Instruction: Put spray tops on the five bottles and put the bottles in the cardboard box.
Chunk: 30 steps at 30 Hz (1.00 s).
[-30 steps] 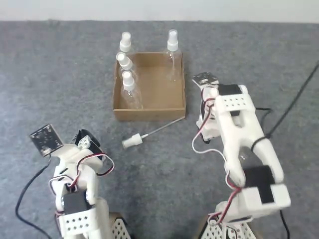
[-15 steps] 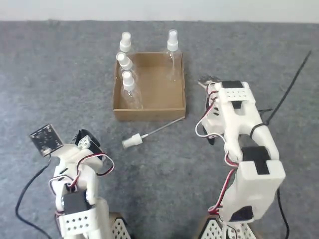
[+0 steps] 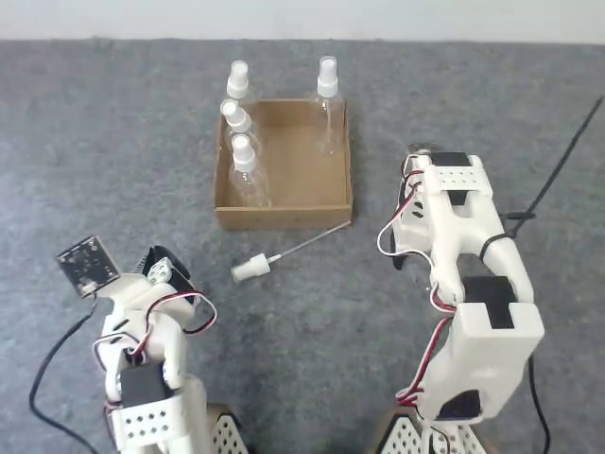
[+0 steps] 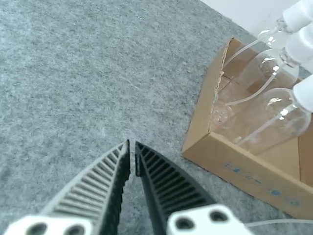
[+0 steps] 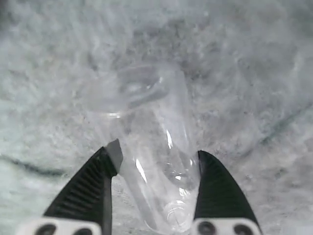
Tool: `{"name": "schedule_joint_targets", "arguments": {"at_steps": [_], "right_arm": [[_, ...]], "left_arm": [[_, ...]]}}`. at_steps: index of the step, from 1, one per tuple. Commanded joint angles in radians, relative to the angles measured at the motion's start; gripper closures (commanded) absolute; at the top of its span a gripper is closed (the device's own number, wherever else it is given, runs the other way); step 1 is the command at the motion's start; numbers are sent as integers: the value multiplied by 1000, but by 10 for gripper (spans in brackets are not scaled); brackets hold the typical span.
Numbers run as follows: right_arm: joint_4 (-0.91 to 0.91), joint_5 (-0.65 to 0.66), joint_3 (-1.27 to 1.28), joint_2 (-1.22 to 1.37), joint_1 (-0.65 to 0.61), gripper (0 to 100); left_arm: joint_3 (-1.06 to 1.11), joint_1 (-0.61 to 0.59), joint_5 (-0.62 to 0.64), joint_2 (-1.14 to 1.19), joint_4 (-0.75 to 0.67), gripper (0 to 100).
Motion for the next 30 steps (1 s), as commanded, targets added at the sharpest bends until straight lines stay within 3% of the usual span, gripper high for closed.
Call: {"name": "schedule_joint_targets", "arguments": {"at_steps": [1, 10, 23, 30], "right_arm": [[-8, -155, -52, -19, 15, 946], [73, -566, -52, -19, -12, 947], [96, -1026, -54, -19, -35, 947], [94, -1200, -130, -7, -27, 947]], "left_arm": [[-15, -3, 3, -20, -26, 986], [-15, -3, 3, -20, -26, 986], [-15, -3, 3, -20, -26, 986], [-15, -3, 3, -18, -26, 987]]}}
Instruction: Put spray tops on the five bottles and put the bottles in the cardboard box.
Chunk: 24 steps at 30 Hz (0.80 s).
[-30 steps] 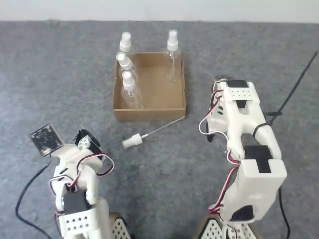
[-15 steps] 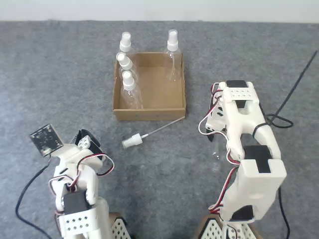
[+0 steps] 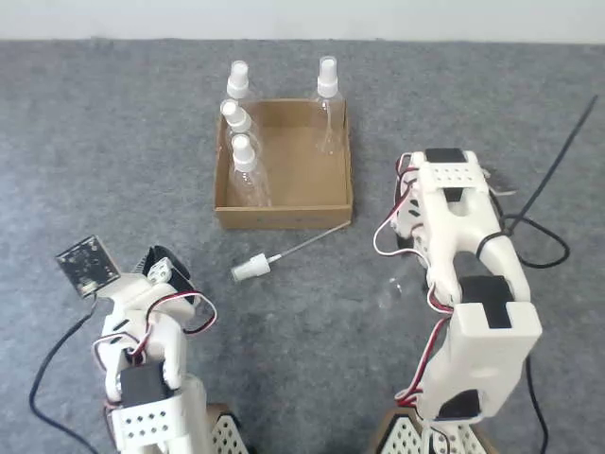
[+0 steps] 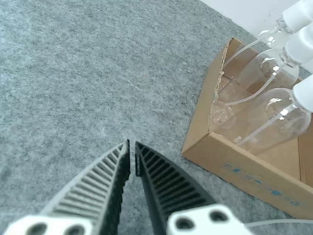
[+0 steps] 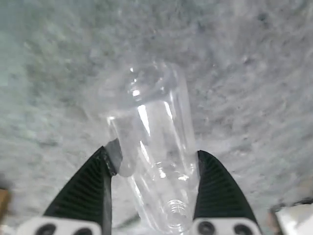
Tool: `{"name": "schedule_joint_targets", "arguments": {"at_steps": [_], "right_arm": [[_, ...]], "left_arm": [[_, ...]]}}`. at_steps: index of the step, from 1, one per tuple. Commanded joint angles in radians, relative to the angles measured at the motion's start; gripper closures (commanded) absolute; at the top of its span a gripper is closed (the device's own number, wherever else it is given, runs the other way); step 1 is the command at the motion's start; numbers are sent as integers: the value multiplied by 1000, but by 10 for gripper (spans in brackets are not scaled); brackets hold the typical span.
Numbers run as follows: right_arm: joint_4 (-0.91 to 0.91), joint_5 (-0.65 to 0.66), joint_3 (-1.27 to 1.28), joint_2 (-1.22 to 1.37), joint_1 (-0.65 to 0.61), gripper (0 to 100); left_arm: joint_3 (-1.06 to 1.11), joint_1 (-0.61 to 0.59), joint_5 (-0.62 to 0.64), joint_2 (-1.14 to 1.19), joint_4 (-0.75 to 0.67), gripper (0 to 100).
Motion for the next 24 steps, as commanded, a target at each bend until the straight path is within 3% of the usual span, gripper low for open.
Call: {"name": "schedule_joint_targets", "arguments": {"at_steps": [1, 5, 11, 20, 24], "right_arm": [[7, -114, -101, -7, -4, 947], [7, -199, -147, -7, -2, 943], [-39, -215, -153, -7, -1, 928], [-44, -206, -157, -8, -35, 609], [-36, -204, -157, -19, -39, 582]], "left_arm": [[-15, -3, 3, -18, -26, 987], [-15, -3, 3, -18, -25, 987], [-15, -3, 3, -18, -25, 987], [-15, -3, 3, -18, -25, 987], [-15, -3, 3, -18, -25, 987]]}}
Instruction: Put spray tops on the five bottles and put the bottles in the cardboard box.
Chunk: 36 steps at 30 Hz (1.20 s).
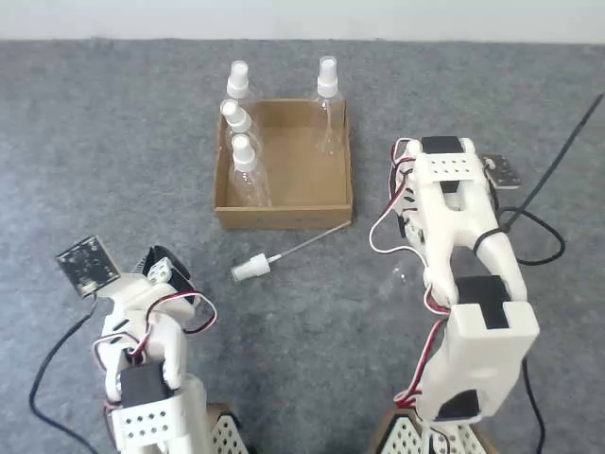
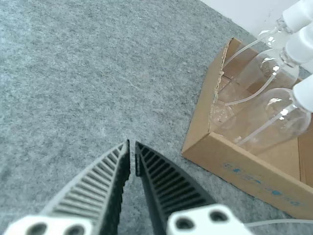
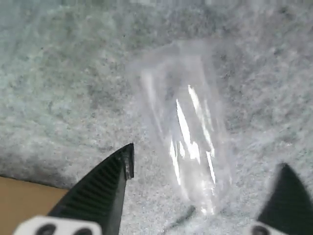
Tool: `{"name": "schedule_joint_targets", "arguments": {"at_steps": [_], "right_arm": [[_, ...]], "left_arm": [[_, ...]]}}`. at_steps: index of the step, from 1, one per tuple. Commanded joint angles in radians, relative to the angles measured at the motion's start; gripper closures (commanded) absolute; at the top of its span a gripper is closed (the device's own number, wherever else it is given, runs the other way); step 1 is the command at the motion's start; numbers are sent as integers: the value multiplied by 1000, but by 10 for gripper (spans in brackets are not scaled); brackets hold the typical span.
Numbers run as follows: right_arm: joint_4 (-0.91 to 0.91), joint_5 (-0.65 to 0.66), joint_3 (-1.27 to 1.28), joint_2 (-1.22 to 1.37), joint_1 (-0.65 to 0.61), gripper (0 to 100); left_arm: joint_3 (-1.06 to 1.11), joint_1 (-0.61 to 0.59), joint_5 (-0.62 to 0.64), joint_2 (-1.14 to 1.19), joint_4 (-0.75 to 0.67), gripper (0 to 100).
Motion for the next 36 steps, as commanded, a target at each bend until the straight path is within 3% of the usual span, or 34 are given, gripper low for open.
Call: {"name": "schedule_joint_targets", "arguments": {"at_steps": [1, 17, 23, 32, 36], "right_arm": [[7, -6, -58, -22, -15, 582], [156, 15, -60, -243, -84, 578], [263, 356, -58, -277, -79, 578], [344, 979, -11, -283, -51, 578], [344, 1099, -8, -285, -44, 578]], "left_arm": [[-15, -3, 3, -18, -25, 987], [-15, -3, 3, -18, -25, 987], [-15, -3, 3, -17, -25, 987], [-15, -3, 3, -17, -25, 987], [-15, -3, 3, -17, -25, 987]]}}
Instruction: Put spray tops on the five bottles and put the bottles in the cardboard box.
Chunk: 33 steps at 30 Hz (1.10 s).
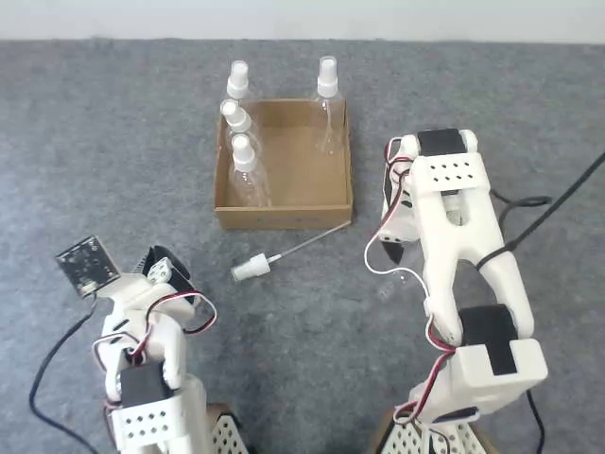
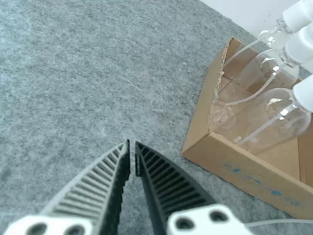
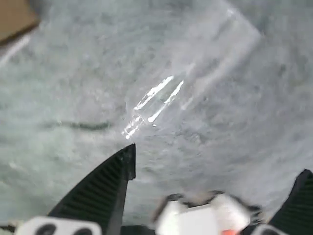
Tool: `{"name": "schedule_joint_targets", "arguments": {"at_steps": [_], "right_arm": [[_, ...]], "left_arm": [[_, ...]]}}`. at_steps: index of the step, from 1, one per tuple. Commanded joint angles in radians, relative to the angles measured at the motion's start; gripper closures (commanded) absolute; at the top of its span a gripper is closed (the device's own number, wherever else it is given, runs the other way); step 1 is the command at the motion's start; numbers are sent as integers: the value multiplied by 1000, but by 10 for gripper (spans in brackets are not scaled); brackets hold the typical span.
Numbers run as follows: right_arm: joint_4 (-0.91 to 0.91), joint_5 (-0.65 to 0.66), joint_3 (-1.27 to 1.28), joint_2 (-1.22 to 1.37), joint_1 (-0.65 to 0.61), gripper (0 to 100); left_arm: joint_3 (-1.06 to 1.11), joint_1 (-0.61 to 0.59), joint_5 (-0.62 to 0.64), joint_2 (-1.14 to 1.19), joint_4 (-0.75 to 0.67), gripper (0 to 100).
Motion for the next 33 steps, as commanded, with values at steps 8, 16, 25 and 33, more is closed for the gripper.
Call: {"name": "schedule_joint_targets", "arguments": {"at_steps": [8, 16, 25, 33], "right_arm": [[44, 284, -11, -73, 21, 581], [44, 660, -11, -73, 21, 582], [44, 1244, -3, -70, 22, 582], [44, 1544, 0, -62, 77, 582]], "left_arm": [[-15, -3, 3, -17, -25, 987], [-15, -3, 3, -17, -25, 987], [-15, -3, 3, -17, -25, 987], [-15, -3, 3, -17, -25, 987]]}}
